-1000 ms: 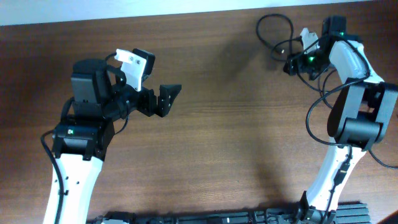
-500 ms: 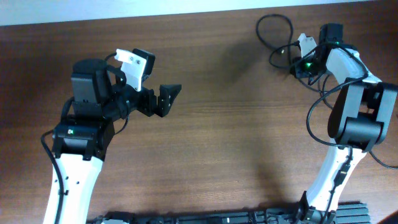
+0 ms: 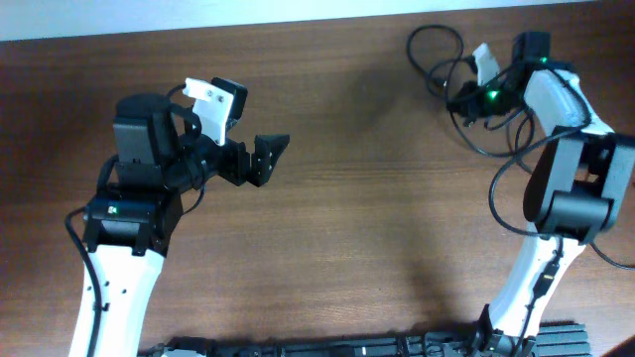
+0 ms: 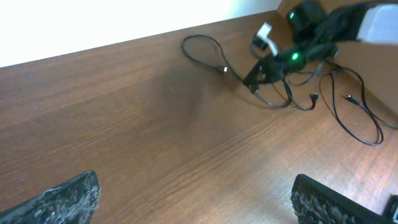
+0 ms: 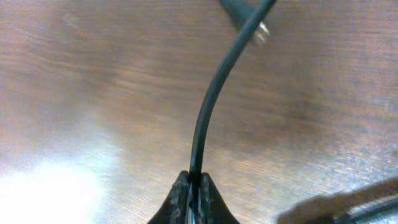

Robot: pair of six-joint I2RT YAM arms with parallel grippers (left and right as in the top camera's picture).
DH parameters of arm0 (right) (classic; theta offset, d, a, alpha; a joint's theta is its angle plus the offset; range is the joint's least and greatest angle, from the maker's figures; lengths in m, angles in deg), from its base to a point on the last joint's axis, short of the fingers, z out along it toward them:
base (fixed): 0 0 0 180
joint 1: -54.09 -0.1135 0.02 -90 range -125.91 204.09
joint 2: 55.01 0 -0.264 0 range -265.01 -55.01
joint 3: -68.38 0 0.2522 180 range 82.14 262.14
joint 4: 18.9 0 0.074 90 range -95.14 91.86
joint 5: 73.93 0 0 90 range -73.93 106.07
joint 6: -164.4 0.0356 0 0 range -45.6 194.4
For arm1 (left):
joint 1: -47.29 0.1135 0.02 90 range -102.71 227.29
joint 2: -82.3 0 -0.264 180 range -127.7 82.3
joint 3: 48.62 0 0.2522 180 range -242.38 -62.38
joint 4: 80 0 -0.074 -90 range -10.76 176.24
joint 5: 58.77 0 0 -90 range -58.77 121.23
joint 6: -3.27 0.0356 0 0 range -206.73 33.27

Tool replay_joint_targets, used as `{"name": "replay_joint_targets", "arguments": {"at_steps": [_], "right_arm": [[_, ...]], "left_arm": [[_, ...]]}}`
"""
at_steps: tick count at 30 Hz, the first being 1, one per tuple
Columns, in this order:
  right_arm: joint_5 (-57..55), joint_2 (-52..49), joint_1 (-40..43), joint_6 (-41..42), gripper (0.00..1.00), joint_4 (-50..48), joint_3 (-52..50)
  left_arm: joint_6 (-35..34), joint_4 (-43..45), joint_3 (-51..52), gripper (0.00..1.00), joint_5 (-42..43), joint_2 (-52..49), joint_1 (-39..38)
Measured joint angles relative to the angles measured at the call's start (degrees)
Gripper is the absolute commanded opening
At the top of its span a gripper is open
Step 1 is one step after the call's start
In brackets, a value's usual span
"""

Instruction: Untangle cables

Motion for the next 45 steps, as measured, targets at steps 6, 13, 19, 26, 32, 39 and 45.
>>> {"name": "replay_joint_targets", "arguments": {"at_steps": [6, 13, 19, 26, 32, 39, 45], "right_arm": [[2.6, 10.5, 0.0, 1.3, 0.04, -0.2, 6.1], [2.1, 24.1, 3.2, 6.0, 0.04, -9.9, 10.9], [-3.1, 28.8, 11.0, 12.0, 0.04, -18.5, 11.1], [-11.9, 28.8, 18.6, 18.1, 0.04, -21.4, 11.1], [-21.0, 27.3, 19.1, 19.2, 0.04, -22.3, 11.1], [-26.4, 21.9, 19.1, 23.0, 0.04, -26.8, 11.1], [-30.8, 16.0, 19.1, 27.6, 0.62, -26.8, 11.1]], "left_arm": [[0.0, 0.0, 0.0, 0.99, 0.0, 0.0, 0.0], [0.0, 0.0, 0.0, 0.99, 0.0, 0.0, 0.0], [0.0, 0.0, 0.0, 0.99, 0.0, 0.0, 0.0], [0.0, 0.0, 0.0, 0.99, 0.0, 0.0, 0.0], [0.0, 0.0, 0.0, 0.99, 0.0, 0.0, 0.0], [0.0, 0.0, 0.0, 0.99, 0.0, 0.0, 0.0], [0.0, 0.0, 0.0, 0.99, 0.0, 0.0, 0.0]]}}
